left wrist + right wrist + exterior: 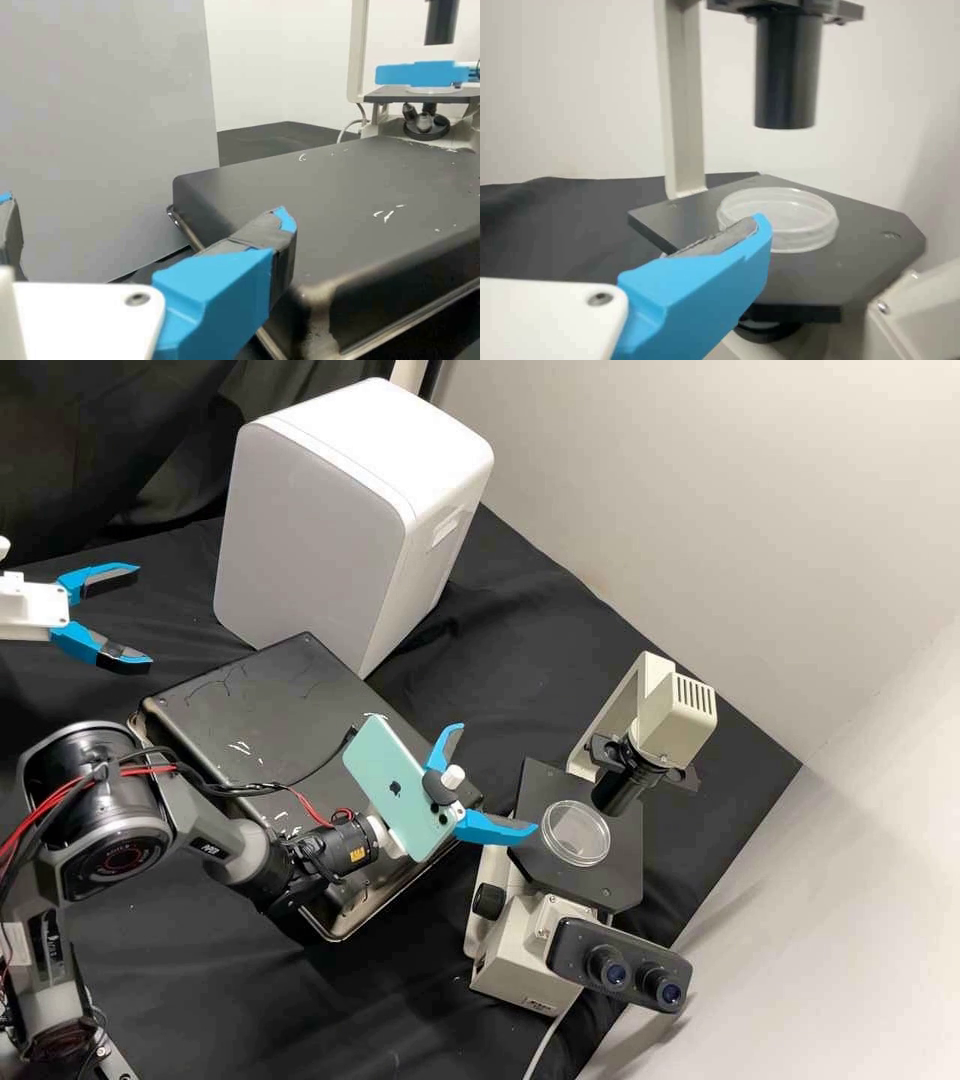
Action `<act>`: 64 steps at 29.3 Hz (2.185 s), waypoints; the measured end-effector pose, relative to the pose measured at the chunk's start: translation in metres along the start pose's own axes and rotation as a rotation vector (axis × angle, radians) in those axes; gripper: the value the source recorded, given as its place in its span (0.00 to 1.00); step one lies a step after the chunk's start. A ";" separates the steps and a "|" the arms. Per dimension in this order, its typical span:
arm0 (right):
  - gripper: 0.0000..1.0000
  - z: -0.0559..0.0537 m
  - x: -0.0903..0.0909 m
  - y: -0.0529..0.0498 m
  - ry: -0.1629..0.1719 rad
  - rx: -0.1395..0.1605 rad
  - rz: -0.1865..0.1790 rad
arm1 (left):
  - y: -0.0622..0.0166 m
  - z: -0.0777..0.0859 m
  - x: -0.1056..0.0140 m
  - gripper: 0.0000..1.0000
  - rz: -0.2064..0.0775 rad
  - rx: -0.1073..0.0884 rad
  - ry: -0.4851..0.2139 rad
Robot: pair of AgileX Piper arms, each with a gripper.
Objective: Place the petri dish on the bench
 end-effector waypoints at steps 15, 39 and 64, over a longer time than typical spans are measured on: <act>1.00 0.018 0.014 0.009 -0.040 0.011 0.025 | -0.0029 0.000 0.001 1.00 -0.016 0.005 0.004; 1.00 0.030 0.017 0.021 -0.088 0.031 0.053 | -0.0042 -0.001 0.002 1.00 -0.017 0.011 0.007; 1.00 0.021 0.007 0.031 -0.083 0.029 0.079 | -0.0044 -0.001 0.002 1.00 -0.018 0.011 0.008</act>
